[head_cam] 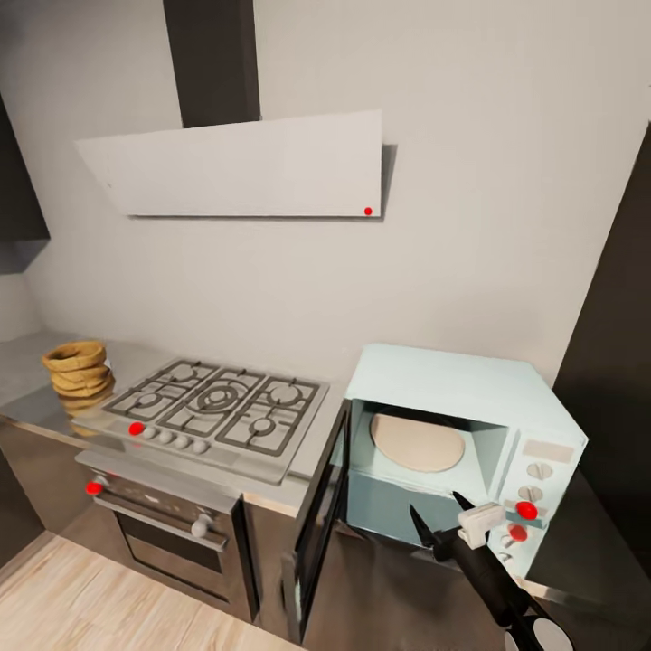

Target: In the kitchen, take the popcorn bag from the countertop, put it into the microwave, and heat it until the popcorn is cooked so the cooked popcorn ends up inside the bag.

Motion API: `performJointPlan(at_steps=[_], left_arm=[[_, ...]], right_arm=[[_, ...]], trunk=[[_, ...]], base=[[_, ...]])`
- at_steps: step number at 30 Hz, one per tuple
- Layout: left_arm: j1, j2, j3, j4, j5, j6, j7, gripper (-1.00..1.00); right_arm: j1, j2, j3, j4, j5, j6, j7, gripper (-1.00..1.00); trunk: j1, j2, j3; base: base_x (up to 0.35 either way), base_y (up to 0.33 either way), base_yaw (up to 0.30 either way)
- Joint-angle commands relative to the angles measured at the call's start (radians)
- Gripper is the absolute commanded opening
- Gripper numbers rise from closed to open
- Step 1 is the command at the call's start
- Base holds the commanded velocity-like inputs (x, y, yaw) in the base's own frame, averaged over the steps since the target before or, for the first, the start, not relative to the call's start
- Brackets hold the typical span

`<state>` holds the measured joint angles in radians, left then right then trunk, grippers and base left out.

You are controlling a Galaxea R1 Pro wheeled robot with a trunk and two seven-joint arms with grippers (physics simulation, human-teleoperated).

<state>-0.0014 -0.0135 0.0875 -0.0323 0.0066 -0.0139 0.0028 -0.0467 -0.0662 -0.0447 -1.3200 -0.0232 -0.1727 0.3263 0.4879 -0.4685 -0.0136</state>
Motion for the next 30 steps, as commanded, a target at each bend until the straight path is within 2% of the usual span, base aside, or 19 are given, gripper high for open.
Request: performJointPlan(at_steps=[1,6,18,22,25,29,30], left_arm=[[0.0,0.0,0.008,0.0,0.0,-0.001,0.0,1.0],[0.0,-0.002,0.008,0.0,0.001,-0.001,0.0,1.0],[0.0,-0.006,0.008,0.0,0.001,0.0,0.0,1.0],[0.0,-0.006,0.008,0.0,0.001,-0.001,0.0,1.0],[0.0,-0.005,0.009,0.0,0.001,-0.001,0.001,1.0],[0.0,-0.004,0.009,0.0,0.001,-0.001,0.002,1.0],[0.0,-0.004,0.01,0.0,0.001,-0.001,0.002,1.0]], right_arm=[[-0.001,0.0,-0.001,0.001,-0.002,-0.002,0.002,1.0],[-0.001,0.0,-0.001,0.001,-0.002,-0.002,-0.002,1.0],[-0.001,0.002,-0.002,0.001,-0.003,-0.002,-0.005,1.0],[-0.001,0.003,0.005,0.001,-0.002,-0.002,-0.1,1.0],[-0.001,0.003,0.063,0.002,-0.001,-0.002,-0.176,1.0],[-0.001,0.003,0.091,0.002,-0.001,-0.002,-0.235,1.0],[-0.001,0.003,0.112,0.002,-0.001,-0.001,-0.247,1.0]], trunk=[[0.0,-0.001,-0.001],[0.0,-0.001,0.001],[0.0,-0.001,0.006],[0.0,-0.001,0.007],[0.0,-0.001,0.007],[0.0,-0.001,0.007],[0.0,-0.001,0.007]], base=[[0.0,0.0,-0.279],[-0.02,0.0,-0.238],[-0.145,0.0,-0.165],[-0.309,0.026,-0.127],[-0.313,0.118,-0.042],[-0.285,0.179,-0.006],[-0.262,0.22,-0.001]])
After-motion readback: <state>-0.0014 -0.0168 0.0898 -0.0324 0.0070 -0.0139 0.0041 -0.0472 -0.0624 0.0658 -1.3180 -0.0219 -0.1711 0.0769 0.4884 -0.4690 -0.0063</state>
